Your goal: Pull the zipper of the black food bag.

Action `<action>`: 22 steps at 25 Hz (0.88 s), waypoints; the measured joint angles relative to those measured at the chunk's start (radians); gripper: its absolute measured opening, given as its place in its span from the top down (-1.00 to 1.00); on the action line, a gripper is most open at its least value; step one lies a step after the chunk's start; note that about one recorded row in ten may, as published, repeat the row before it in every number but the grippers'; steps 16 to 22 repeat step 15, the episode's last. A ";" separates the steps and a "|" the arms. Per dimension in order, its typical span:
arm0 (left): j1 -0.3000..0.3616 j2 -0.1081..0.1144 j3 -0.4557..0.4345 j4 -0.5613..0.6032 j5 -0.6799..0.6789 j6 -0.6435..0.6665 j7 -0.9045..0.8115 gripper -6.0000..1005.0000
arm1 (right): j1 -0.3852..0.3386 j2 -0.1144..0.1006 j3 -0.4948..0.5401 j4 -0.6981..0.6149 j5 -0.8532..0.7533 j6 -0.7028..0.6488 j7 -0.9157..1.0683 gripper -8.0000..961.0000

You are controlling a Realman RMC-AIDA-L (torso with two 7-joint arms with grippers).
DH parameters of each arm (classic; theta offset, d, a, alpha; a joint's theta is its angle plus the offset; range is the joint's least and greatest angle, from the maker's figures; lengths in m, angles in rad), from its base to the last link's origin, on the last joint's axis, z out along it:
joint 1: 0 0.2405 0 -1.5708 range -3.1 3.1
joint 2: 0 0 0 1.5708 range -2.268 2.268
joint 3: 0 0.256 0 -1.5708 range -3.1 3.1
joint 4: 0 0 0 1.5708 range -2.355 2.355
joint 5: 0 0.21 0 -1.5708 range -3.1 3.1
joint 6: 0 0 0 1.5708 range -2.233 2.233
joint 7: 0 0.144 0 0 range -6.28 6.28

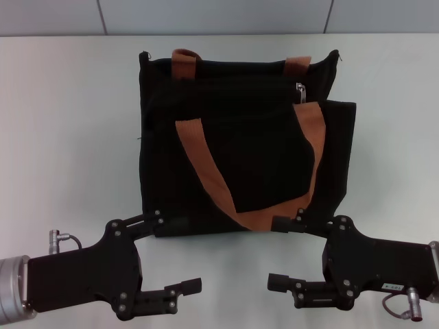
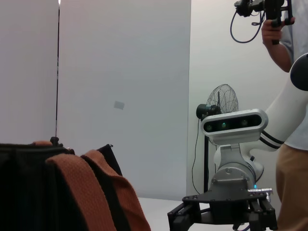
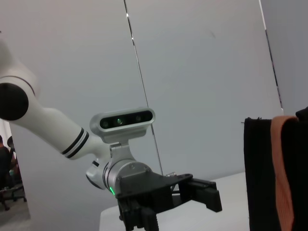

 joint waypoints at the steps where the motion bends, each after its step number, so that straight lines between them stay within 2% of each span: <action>1: 0.000 0.000 -0.001 0.000 0.000 0.000 0.000 -0.59 | 0.002 0.000 0.002 0.003 0.001 0.000 -0.001 -0.70; 22: 0.004 -0.004 0.006 0.000 0.002 -0.003 0.005 -0.59 | 0.019 0.001 -0.001 0.011 0.000 0.012 -0.003 -0.70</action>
